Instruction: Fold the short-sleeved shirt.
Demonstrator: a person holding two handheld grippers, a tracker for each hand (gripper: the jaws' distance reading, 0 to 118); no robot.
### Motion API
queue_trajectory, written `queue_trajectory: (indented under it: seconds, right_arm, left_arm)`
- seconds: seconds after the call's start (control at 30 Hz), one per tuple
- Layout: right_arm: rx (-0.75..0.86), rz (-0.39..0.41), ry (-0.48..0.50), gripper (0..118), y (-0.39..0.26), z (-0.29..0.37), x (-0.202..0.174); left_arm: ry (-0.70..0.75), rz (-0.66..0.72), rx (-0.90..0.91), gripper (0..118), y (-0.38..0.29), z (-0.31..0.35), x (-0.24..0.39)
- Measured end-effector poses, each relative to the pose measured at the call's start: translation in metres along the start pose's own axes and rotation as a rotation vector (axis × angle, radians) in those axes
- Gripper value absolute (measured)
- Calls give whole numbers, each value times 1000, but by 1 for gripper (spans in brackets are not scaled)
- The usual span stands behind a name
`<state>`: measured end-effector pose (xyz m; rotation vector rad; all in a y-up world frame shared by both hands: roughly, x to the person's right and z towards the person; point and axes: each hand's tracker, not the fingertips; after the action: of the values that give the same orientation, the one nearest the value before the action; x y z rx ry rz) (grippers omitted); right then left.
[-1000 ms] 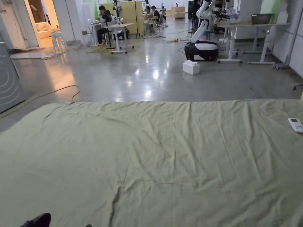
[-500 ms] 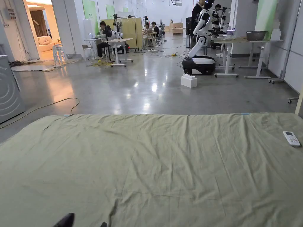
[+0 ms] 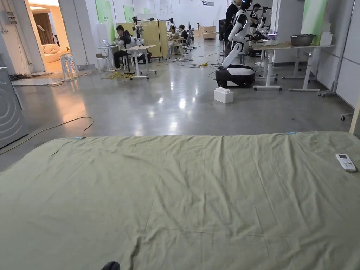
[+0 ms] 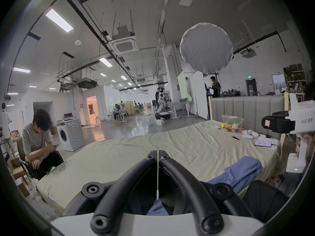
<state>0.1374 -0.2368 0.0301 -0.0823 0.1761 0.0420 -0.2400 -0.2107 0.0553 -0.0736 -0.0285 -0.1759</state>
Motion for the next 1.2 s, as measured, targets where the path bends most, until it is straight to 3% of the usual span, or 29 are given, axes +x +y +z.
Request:
queue_trajectory:
  seconds: [0.03,0.1,0.13,0.17,0.2,0.23,0.33,0.47,0.5,0.57,0.63,0.7,0.83,1.0,1.07,1.13,1.17,1.2]
  right_arm:
    - [138,129,-4,0,12,4,-2]
    - [-42,-64,8,0,1,-2,4]
    - [85,36,9,0,9,0,3]
    - [46,13,9,0,8,-1,5]
    - [-27,-67,2,0,2,-3,7]
    - [59,12,-12,0,7,0,6]
    - [42,69,-20,0,6,3,6]
    - [-20,-11,-4,0,-3,2,10]
    - [-29,-21,-9,0,-6,1,10]
    - [-38,-16,-2,0,-9,0,11]
    - [-67,-18,3,0,-12,-3,10]
    - [-100,-18,12,0,-16,-7,9]
    - [-160,-28,20,0,-20,-10,4]
    - [-206,-12,15,0,-27,-15,-2]
    - [-229,-15,9,0,-31,-18,-3]
    - [-240,-24,10,0,-33,-19,-5]
    - [-247,-26,13,0,-33,-19,-5]
    - [-252,-26,13,0,-34,-20,-6]
  left_arm:
    - [2,6,1,1,0,0,0]
    - [-3,4,-11,1,0,-2,-1]
    - [-1,-3,-22,1,-1,-4,-2]
    - [-1,-9,-26,1,-3,-6,-2]
    - [-8,-13,-45,1,-4,-7,-4]
    - [-9,-15,-57,1,-6,-7,-6]
    - [-2,9,-110,1,-13,-14,-20]
    - [-28,191,-213,4,-37,-33,-54]
    - [-65,244,-223,14,-46,-38,-63]
    - [-132,374,-272,68,-71,-53,-83]
    - [-145,479,-346,105,-99,-72,-97]
    - [-172,567,-403,104,-132,-92,-110]
    - [-77,584,-541,104,-191,-131,-120]
    - [-217,864,-617,101,-244,-171,-130]
    - [-244,941,-674,81,-262,-183,-132]
    - [-223,941,-698,39,-271,-187,-129]
    - [-219,941,-710,24,-275,-190,-129]
    - [-244,983,-723,21,-279,-193,-131]
